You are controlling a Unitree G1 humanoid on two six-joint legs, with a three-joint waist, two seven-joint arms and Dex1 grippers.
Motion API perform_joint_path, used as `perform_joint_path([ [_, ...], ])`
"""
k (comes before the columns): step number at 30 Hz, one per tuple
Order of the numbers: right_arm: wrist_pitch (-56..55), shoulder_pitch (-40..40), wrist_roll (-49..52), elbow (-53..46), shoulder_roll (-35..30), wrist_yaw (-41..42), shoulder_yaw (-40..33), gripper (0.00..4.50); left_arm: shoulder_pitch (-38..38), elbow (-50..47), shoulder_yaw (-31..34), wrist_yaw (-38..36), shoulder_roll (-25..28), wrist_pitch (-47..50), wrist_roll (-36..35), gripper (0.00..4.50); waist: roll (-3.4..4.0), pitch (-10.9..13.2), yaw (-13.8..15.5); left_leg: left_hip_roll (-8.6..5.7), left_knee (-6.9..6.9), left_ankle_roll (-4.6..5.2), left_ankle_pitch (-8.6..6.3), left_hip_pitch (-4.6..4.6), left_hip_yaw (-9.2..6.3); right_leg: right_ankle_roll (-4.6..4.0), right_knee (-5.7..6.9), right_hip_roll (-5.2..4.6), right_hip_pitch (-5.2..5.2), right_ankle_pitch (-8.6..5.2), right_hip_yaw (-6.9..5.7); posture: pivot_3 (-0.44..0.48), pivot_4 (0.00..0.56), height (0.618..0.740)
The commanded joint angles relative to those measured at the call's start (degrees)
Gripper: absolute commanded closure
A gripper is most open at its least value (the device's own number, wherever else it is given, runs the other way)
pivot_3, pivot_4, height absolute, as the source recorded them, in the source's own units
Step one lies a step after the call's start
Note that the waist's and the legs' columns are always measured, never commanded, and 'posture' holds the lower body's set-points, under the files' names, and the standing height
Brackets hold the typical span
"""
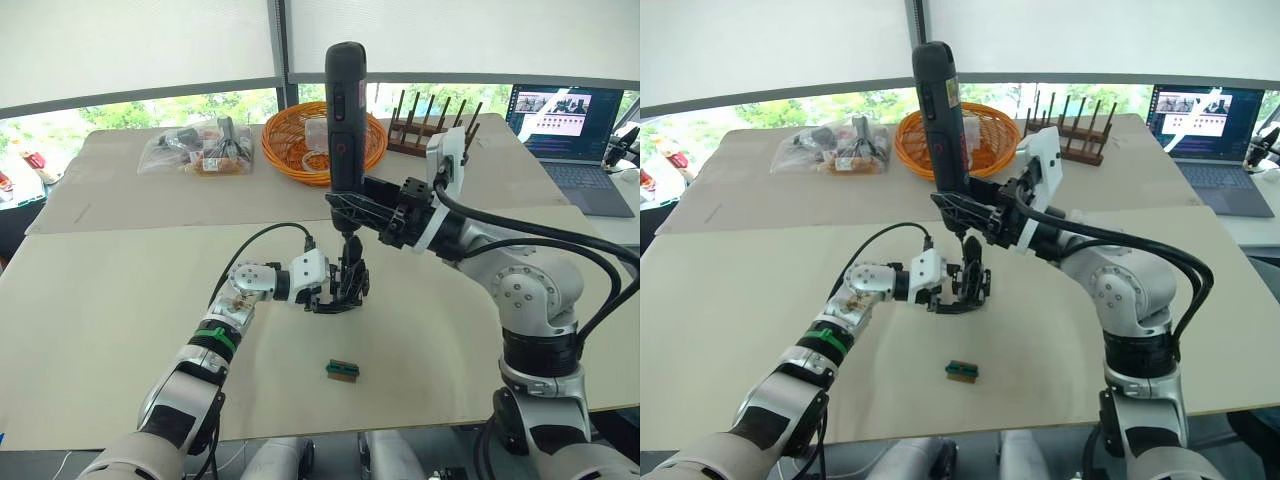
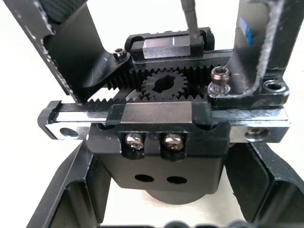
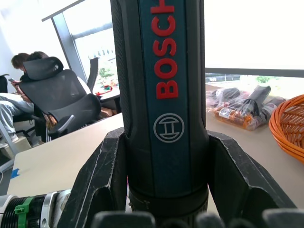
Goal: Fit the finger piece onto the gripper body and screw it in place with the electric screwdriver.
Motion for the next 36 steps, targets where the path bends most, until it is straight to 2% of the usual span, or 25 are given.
perform_joint_path([
  [1, -1.2, -1.2, 1.9, -2.8, 0.4, -0.4, -2.1, 2.53, -0.6, -1.4, 0.6, 0.0, 0.6, -0.3, -0.2, 1.65, 0.0, 0.0, 0.0, 0.0, 0.0, 0.0, 0.0, 0.0, 0.0, 0.0, 0.0, 0.0, 0.0, 0.0, 0.0, 0.0, 0.15, 0.74],
  [36, -2.0, -0.5, 1.3, -3.6, 1.0, 0.2, -0.6, 2.53, -1.4, -0.9, 0.8, 0.1, 0.8, -0.3, -0.1, 1.65, 0.0, 0.0, 0.0, 0.0, 0.0, 0.0, 0.0, 0.0, 0.0, 0.0, 0.0, 0.01, 0.0, 0.0, 0.0, 0.0, 0.15, 0.74],
])
